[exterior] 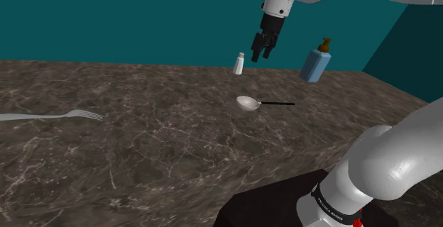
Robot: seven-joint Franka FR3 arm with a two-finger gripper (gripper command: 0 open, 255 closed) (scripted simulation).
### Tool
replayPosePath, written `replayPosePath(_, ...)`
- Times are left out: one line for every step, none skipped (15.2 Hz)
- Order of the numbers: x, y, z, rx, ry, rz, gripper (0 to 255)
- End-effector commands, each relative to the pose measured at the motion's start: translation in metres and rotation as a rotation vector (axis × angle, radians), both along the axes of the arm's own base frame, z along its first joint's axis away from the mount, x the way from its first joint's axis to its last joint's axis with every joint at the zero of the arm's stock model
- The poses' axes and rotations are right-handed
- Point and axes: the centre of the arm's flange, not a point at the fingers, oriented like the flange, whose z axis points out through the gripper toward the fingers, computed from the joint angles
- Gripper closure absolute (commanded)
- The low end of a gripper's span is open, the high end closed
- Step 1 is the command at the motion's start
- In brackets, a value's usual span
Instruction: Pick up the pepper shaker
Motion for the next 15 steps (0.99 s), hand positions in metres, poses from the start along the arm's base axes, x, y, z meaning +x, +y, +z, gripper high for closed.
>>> replayPosePath(0.018, -0.017, -0.005, -0.01, -0.004, -0.002, 0)
replayPosePath(0.028, -0.025, -0.007, -0.015, -0.006, -0.003, 0)
replayPosePath(0.038, -0.032, -0.01, -0.02, -0.008, -0.004, 0)
replayPosePath(0.048, -0.039, -0.012, -0.024, -0.01, -0.005, 0)
replayPosePath(0.059, -0.046, -0.014, -0.029, -0.012, -0.007, 0)
replayPosePath(0.069, -0.053, -0.016, -0.034, -0.014, -0.008, 0)
replayPosePath(0.079, -0.061, -0.018, -0.038, -0.015, -0.009, 0)
replayPosePath(0.089, -0.068, -0.02, -0.043, -0.017, -0.01, 0)
replayPosePath(0.099, -0.075, -0.022, -0.048, -0.019, -0.011, 0)
replayPosePath(0.109, -0.083, -0.024, -0.052, -0.021, -0.013, 0)
replayPosePath(0.118, -0.09, -0.026, -0.057, -0.023, -0.014, 0)
replayPosePath(0.128, -0.097, -0.028, -0.062, -0.025, -0.015, 0)
replayPosePath(0.138, -0.105, -0.03, -0.066, -0.027, -0.016, 0)
replayPosePath(0.148, -0.112, -0.032, -0.071, -0.029, -0.017, 0)
replayPosePath(0.158, -0.12, -0.033, -0.076, -0.031, -0.018, 0)
